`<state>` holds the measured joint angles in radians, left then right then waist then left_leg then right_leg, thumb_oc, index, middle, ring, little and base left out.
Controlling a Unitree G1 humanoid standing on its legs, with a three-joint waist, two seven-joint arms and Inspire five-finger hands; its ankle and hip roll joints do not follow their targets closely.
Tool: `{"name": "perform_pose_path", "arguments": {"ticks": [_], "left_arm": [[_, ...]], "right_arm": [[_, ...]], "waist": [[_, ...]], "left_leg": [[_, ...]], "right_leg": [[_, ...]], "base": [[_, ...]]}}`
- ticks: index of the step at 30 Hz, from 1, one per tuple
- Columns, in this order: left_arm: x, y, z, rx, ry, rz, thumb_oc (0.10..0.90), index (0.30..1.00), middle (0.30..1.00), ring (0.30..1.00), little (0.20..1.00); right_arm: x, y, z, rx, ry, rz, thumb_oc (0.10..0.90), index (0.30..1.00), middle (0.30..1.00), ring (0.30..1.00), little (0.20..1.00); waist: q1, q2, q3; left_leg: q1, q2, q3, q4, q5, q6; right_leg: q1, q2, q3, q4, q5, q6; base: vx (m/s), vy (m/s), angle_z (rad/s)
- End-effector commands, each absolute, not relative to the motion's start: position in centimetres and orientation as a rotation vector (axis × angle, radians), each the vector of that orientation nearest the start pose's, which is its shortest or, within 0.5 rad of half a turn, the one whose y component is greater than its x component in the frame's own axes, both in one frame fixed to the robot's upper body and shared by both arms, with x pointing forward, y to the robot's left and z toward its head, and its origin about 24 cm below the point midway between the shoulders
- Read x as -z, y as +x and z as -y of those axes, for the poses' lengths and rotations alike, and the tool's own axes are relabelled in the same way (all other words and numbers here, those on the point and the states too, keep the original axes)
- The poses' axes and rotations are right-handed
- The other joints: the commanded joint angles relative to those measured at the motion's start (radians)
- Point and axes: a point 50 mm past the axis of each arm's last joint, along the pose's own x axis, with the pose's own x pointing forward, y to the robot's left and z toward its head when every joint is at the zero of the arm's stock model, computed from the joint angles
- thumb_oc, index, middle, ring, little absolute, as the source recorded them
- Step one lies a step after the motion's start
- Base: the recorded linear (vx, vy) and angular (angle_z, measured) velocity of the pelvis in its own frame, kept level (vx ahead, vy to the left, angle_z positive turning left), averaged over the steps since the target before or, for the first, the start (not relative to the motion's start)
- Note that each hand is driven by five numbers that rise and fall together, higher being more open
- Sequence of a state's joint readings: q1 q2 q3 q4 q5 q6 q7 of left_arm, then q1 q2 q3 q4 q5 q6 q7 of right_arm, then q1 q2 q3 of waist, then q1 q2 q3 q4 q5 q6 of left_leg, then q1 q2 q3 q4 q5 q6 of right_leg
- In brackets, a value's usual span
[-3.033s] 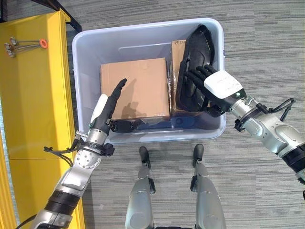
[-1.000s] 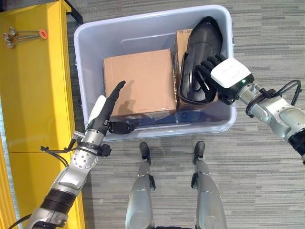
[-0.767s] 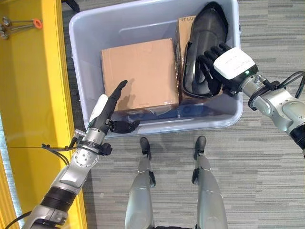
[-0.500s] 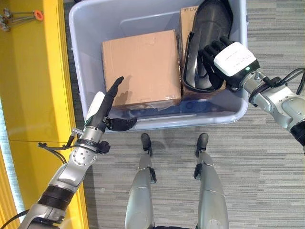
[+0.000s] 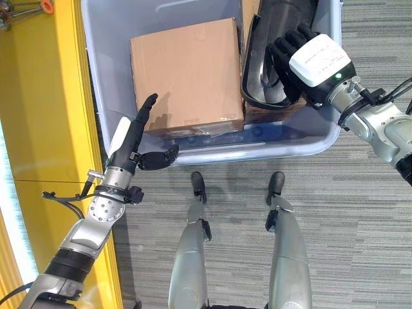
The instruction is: Move parts from the plastic box to the shelf.
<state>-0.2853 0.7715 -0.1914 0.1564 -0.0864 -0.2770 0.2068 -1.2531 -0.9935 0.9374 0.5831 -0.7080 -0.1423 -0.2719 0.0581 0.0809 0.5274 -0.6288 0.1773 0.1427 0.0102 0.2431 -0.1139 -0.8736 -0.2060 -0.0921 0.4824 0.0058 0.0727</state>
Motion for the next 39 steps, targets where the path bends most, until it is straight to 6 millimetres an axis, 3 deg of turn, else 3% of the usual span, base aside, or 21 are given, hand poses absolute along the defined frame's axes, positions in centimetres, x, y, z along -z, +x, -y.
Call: {"name": "perform_pose_path", "arguments": {"ticks": [1,2,3,5,10,15,24,26,30,37,39], "left_arm": [[-15.3,29.0,-23.7,0.009,0.542,0.469,0.9,1.0,1.0,1.0,1.0],[-15.3,29.0,-23.7,-0.008,0.546,0.476,0.9,1.0,1.0,1.0,1.0],[-15.4,29.0,-23.9,-0.012,0.545,0.476,0.9,1.0,1.0,1.0,1.0],[-15.2,29.0,-23.9,-0.005,0.552,0.474,0.9,1.0,1.0,1.0,1.0],[-15.0,28.8,-23.6,0.017,0.539,0.49,0.9,1.0,1.0,1.0,1.0],[-14.9,28.3,-23.5,0.026,0.525,0.511,0.9,1.0,1.0,1.0,1.0],[-14.1,27.0,-23.7,0.061,0.51,0.471,0.9,1.0,1.0,1.0,1.0],[-14.8,26.8,-23.5,0.057,0.498,0.508,0.9,1.0,1.0,1.0,1.0],[-15.3,26.5,-23.5,0.034,0.524,0.473,0.9,1.0,1.0,1.0,1.0],[-13.9,26.5,-24.4,0.002,0.542,0.358,0.9,1.0,1.0,1.0,1.0],[-12.7,26.2,-24.8,-0.011,0.56,0.285,0.9,1.0,1.0,1.0,1.0]], "right_arm": [[-28.7,37.9,22.7,0.112,-2.039,0.557,0.9,1.0,1.0,1.0,1.0],[-28.6,37.9,22.7,0.11,-2.022,0.564,0.9,1.0,1.0,1.0,1.0],[-28.7,37.9,22.5,0.104,-2.011,0.571,0.867,0.953,0.953,0.953,0.953],[-28.5,38.0,21.9,0.072,-1.999,0.59,0.4,0.3,0.3,0.3,0.3],[-27.7,37.8,20.3,-0.037,-1.923,0.682,0.4,0.3,0.3,0.3,0.3],[-26.1,36.6,17.3,-0.226,-1.816,0.842,0.4,0.3,0.3,0.3,0.3],[-24.6,33.3,13.6,-0.45,-1.295,0.887,0.4,0.3,0.3,0.3,0.3],[-25.0,32.1,12.7,-0.516,-1.146,0.872,0.4,0.3,0.3,0.3,0.3],[-24.2,29.3,11.8,-0.652,-1.049,0.851,0.4,0.3,0.3,0.3,0.3],[-23.2,27.8,11.7,-0.729,-0.946,0.75,0.4,0.3,0.3,0.3,0.3],[-22.1,27.0,11.8,-0.778,-0.947,0.696,0.4,0.3,0.3,0.3,0.3]], "waist": [[0.012,0.029,-0.007],[0.013,0.03,-0.007],[0.013,0.03,-0.007],[0.012,0.029,-0.007],[0.009,0.034,-0.007],[0.004,0.017,-0.007],[-0.02,-0.032,-0.007],[-0.033,-0.043,-0.01],[-0.048,-0.067,-0.1],[-0.056,-0.105,-0.238],[-0.053,-0.128,-0.328]], "left_leg": [[-0.037,0.061,-0.051,0.039,-0.049,-0.02],[-0.039,0.06,-0.051,0.039,-0.049,-0.019],[-0.042,0.061,-0.052,0.04,-0.048,-0.021],[-0.038,0.063,-0.05,0.036,-0.046,-0.022],[-0.015,0.066,-0.047,0.026,-0.047,-0.023],[0.068,0.07,-0.037,0.006,-0.054,-0.027],[0.322,0.059,-0.019,0.016,-0.122,-0.016],[0.385,0.062,-0.009,0.017,-0.136,-0.014],[0.471,0.071,0.009,-0.012,-0.146,-0.012],[0.57,0.082,0.033,-0.064,-0.131,-0.011],[0.636,0.084,0.052,-0.097,-0.133,-0.016]], "right_leg": [[0.062,-0.012,-0.052,0.005,-0.087,0.031],[0.06,-0.013,-0.052,0.006,-0.088,0.03],[0.058,-0.014,-0.053,0.007,-0.088,0.03],[0.057,-0.013,-0.055,0.006,-0.086,0.029],[0.069,-0.012,-0.049,-0.009,-0.082,0.026],[0.148,-0.008,-0.047,-0.064,-0.067,0.029],[0.408,0.023,-0.025,-0.178,-0.056,0.027],[0.477,0.031,-0.016,-0.202,-0.059,0.027],[0.591,0.04,-0.001,-0.279,-0.047,0.032],[0.729,0.028,-0.003,-0.375,-0.007,0.054],[0.819,0.024,-0.017,-0.444,0.02,0.069]], "base": [[-0.03,-0.021,0.01],[-0.04,-0.032,0.0],[-0.04,-0.038,0.0],[-0.04,-0.028,0.01],[-0.04,0.021,-0.01],[-0.03,0.045,-0.01],[0.01,0.099,-0.05],[0.1,0.148,-0.12],[0.15,0.161,-0.11],[0.2,0.133,-0.03],[0.37,0.216,-0.02]]}}
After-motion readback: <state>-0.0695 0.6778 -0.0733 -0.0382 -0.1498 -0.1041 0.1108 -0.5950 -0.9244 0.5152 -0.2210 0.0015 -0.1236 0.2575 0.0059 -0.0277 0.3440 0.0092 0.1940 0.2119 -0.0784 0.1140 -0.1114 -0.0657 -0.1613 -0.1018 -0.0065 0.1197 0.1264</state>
